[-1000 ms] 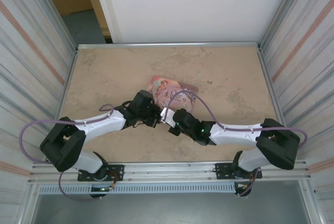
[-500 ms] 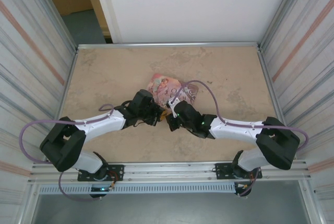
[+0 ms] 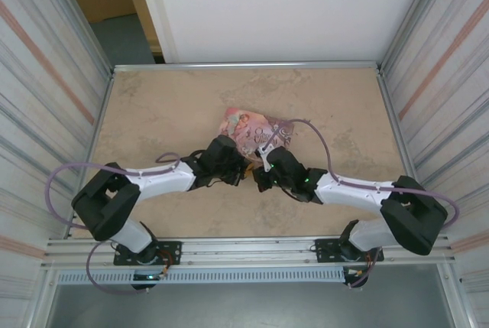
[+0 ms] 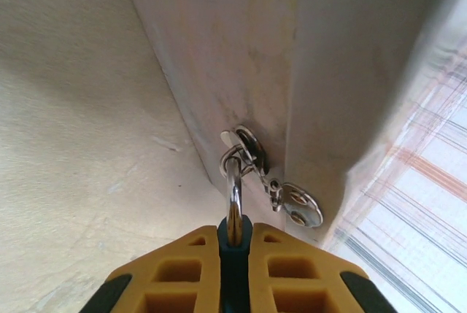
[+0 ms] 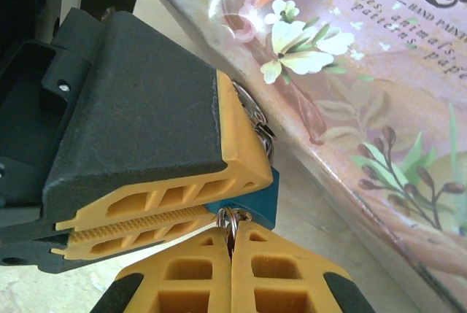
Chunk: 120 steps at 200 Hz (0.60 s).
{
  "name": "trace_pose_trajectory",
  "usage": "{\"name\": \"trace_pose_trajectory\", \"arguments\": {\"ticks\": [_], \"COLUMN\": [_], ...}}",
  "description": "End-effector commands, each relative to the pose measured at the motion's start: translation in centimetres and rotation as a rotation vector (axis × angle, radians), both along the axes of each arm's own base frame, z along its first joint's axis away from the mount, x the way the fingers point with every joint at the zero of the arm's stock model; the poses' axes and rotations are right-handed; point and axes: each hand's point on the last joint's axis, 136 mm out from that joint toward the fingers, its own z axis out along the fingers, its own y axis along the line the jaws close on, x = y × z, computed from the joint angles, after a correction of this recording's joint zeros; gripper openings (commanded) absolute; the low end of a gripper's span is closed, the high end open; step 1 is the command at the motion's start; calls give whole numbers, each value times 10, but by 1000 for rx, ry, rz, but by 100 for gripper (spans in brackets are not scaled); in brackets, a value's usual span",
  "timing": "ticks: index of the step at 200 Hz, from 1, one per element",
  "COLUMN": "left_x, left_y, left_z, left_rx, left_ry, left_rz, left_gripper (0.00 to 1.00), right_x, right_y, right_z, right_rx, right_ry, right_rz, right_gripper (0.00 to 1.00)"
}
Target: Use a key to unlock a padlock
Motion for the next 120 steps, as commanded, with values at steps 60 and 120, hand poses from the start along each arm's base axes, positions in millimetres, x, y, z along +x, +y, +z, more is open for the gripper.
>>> {"name": "trace_pose_trajectory", "arguments": {"ticks": [60, 120], "left_x": [-22, -15], "left_y": [-22, 5], "left_z": [-6, 4], "left_rx": [13, 135], "left_ry": [51, -32], "left_rz": [-91, -67], "left_gripper": [0, 37], "right_x": [10, 11], "right_y": [-36, -39], "right_z": [-13, -17], "right_rx": [10, 11], "right_ry": [-35, -7], "right_rz": [-114, -114], "right_gripper": [0, 0]}}
